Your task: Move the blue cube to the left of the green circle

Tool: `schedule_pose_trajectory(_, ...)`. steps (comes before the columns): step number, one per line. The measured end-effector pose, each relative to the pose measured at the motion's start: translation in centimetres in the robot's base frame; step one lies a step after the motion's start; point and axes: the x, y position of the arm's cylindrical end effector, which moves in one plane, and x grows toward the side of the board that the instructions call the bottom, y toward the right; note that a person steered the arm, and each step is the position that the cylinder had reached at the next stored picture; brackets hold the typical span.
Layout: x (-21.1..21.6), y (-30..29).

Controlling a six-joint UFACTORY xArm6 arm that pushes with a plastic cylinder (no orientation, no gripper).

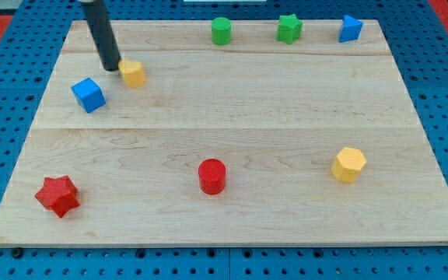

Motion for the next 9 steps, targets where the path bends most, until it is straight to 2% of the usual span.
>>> schedule_pose_trajectory(1, 4.1, 4.8)
schedule_pose_trajectory(2, 9.6, 2.8)
schedule_pose_trajectory(3, 10.5, -3.3)
schedule_pose_trajectory(4, 7.5, -5.1)
schedule_pose_trajectory(5, 4.5, -3.9)
schedule_pose_trajectory(6, 2.8, -5.2)
schedule_pose_trajectory(8, 3.4, -12.3)
schedule_pose_trajectory(9, 0.8, -11.2)
